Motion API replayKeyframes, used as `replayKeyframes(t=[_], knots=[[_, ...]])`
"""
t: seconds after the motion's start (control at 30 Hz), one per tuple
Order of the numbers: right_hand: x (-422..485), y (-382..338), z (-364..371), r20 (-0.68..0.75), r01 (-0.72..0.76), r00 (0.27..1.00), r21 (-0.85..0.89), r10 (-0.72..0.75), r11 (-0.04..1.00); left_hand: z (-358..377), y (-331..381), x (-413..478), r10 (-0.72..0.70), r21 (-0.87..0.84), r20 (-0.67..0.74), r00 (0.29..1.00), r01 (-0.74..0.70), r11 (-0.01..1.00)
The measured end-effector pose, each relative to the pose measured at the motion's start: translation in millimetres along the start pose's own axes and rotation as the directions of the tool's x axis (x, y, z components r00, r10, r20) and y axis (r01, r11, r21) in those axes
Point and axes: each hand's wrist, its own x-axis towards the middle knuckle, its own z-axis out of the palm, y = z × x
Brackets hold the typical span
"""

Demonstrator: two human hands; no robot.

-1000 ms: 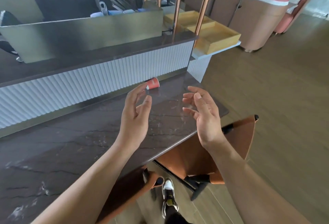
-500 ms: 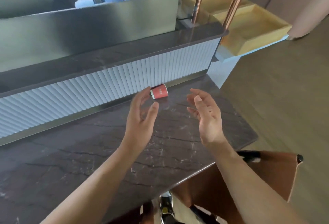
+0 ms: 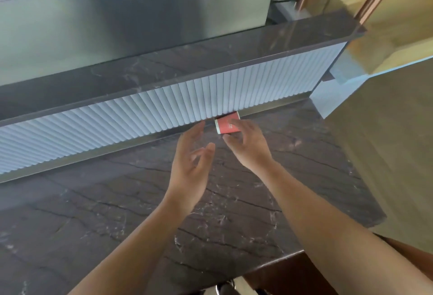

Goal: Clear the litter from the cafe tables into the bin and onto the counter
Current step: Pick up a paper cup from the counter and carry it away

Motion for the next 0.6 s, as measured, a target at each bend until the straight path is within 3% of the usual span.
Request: replayKeyframes(t=[0.1,0.23,0.43,0.6], knots=[[36.2,16.3,17.8,0.146,0.072,0.989,-0.322,-0.026,0.944,3.2,-4.7,9.3,-0.017,0.025,-0.003,1.0,0.017,1.0],[66.6,43.6,33.4,0.277,0.223,0.958,-0.55,-0.076,0.805,5.5,-13.9,16.5,-0.042,0.054,0.012,0.999,0.041,0.998],[107.4,57.7,54.4,0.318,0.343,0.936,-0.725,-0.152,0.597,5.3,-30.1,21.1,-0.08,0.055,-0.006,0.997,0.081,0.995],[120.9,55.4,68.6,0.363,0.359,0.926,-0.769,-0.101,0.529,-1.7,-35.0,22.4,-0.106,0.075,-0.032,0.994,0.108,0.991]])
